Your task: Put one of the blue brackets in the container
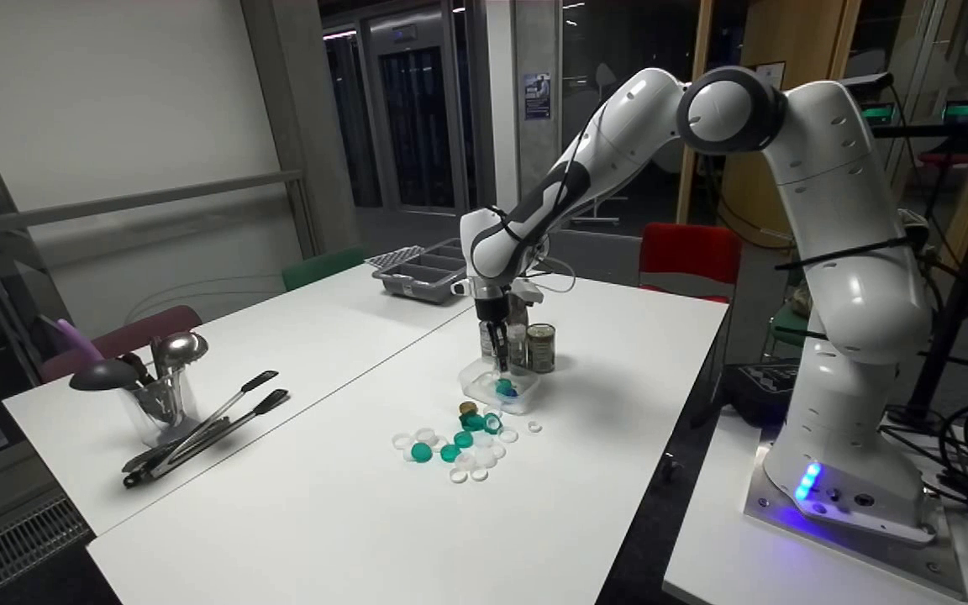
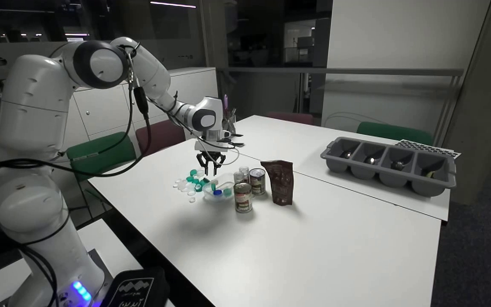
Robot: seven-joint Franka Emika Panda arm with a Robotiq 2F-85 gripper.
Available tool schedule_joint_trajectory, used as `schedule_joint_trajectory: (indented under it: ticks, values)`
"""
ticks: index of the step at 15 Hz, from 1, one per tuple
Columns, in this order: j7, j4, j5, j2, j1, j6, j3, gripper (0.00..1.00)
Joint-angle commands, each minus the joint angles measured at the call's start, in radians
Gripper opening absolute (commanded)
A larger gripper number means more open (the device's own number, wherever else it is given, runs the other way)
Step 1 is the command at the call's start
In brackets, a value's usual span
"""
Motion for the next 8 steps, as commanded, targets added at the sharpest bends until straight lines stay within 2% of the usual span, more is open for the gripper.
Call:
schedule_joint_trajectory:
  ticks: [1, 5, 7, 8]
  values:
    - [0.047, 0.027, -0.04, -0.003, -0.011, -0.046, 0.015, 0.66]
    - [0.221, -0.044, -0.18, -0.113, 0.052, -0.077, -0.001, 0.97]
    - [0.288, -0.065, -0.265, -0.171, 0.086, -0.139, 0.008, 1.0]
    - [0.289, -0.062, -0.296, -0.197, 0.102, -0.225, 0.022, 1.0]
